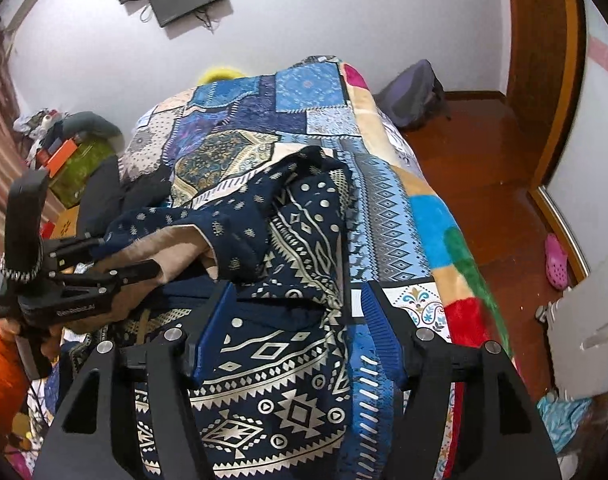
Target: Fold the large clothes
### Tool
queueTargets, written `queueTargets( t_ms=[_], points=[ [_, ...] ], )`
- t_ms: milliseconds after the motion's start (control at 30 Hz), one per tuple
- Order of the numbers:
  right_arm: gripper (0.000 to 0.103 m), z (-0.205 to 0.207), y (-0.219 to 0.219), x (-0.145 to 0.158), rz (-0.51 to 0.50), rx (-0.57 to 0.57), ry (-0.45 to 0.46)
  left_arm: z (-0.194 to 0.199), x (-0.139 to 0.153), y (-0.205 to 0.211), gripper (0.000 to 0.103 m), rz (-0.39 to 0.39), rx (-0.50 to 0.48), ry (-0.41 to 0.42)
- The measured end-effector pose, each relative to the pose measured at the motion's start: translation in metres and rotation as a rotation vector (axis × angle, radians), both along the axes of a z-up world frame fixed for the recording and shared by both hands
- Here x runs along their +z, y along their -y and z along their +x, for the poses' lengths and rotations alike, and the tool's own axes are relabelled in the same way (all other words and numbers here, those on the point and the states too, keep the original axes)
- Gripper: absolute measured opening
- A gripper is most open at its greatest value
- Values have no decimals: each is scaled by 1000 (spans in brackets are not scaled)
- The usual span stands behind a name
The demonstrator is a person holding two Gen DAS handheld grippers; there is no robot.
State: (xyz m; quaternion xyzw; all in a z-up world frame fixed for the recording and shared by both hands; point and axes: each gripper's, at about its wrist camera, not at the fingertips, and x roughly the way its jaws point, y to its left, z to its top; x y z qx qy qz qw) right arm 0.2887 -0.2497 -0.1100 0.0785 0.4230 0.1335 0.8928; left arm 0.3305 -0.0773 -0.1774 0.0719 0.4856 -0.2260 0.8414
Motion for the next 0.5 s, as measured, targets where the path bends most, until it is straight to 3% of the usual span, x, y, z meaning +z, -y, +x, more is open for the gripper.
queueTargets(
  t_ms=[200, 433, 500],
  points=[
    [61, 4, -13, 25, 14, 25, 70, -41, 11, 22, 8, -85, -182, 12],
    [61, 8, -53, 35, 9, 111, 112, -76, -15, 44, 8, -19, -244, -39],
    [61, 9, -68, 26, -24, 146, 97, -85, -14, 44, 16, 0, -242, -6]
  ],
)
